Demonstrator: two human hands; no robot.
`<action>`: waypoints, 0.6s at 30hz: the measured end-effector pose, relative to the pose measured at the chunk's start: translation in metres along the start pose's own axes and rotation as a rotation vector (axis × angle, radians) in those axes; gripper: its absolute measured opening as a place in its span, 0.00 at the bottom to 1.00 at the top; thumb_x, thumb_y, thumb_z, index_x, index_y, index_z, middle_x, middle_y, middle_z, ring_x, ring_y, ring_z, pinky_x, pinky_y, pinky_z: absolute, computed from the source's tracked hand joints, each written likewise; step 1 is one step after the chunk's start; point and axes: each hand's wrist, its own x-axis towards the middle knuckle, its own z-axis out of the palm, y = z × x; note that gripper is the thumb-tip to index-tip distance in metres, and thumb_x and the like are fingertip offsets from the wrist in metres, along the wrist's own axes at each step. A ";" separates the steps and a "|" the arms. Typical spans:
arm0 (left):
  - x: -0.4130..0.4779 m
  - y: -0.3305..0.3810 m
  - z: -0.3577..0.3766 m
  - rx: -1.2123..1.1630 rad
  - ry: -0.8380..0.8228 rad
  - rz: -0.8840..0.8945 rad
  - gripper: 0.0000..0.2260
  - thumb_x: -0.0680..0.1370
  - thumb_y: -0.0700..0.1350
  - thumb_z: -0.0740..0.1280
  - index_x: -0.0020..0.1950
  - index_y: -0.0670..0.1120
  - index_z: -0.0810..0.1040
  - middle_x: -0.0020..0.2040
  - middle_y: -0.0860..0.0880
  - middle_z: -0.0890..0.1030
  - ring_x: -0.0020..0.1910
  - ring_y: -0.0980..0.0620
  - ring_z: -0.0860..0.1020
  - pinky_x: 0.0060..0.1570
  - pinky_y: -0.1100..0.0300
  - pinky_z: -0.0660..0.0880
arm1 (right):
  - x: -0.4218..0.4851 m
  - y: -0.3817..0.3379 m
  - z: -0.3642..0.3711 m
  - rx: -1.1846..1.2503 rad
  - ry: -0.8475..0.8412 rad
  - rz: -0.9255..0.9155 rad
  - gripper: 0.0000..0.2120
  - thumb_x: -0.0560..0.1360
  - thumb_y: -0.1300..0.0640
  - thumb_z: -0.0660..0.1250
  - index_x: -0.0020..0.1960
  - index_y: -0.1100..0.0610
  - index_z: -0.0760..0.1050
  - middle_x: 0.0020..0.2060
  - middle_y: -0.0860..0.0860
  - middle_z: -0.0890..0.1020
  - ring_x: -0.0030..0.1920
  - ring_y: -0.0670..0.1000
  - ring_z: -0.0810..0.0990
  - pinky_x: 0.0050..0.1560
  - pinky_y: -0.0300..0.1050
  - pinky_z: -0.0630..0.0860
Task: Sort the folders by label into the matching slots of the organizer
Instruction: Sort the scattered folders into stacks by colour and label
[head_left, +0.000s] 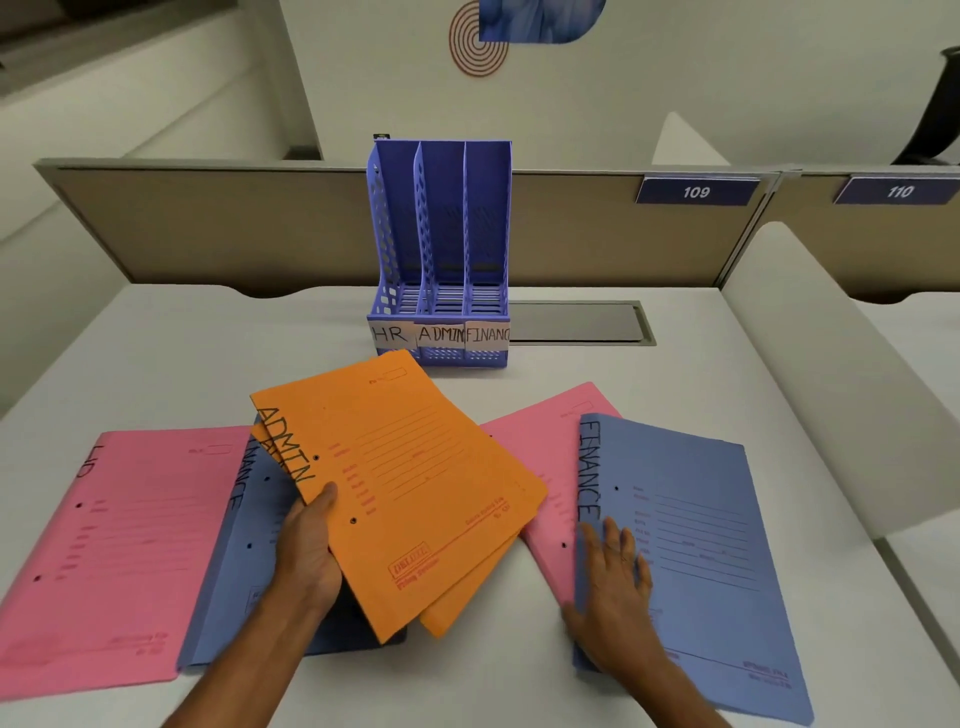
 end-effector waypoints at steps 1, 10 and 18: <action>0.000 0.002 -0.004 0.005 -0.025 -0.018 0.07 0.81 0.42 0.66 0.57 0.49 0.81 0.51 0.45 0.85 0.50 0.45 0.83 0.44 0.47 0.79 | 0.000 0.000 -0.002 0.018 0.000 0.007 0.45 0.76 0.46 0.64 0.78 0.51 0.35 0.78 0.54 0.35 0.77 0.58 0.32 0.77 0.59 0.38; 0.004 0.008 -0.031 0.107 -0.274 -0.248 0.15 0.78 0.44 0.68 0.64 0.42 0.79 0.59 0.38 0.83 0.56 0.39 0.83 0.48 0.43 0.82 | 0.025 -0.045 -0.042 0.958 0.266 0.044 0.21 0.78 0.52 0.67 0.69 0.51 0.69 0.64 0.50 0.76 0.63 0.51 0.76 0.61 0.47 0.71; 0.005 -0.004 -0.029 0.175 -0.365 -0.300 0.20 0.76 0.44 0.69 0.67 0.42 0.77 0.62 0.36 0.81 0.59 0.36 0.81 0.51 0.41 0.80 | 0.050 -0.063 -0.049 1.098 -0.290 0.171 0.14 0.77 0.42 0.66 0.59 0.46 0.77 0.54 0.46 0.81 0.52 0.49 0.82 0.46 0.44 0.80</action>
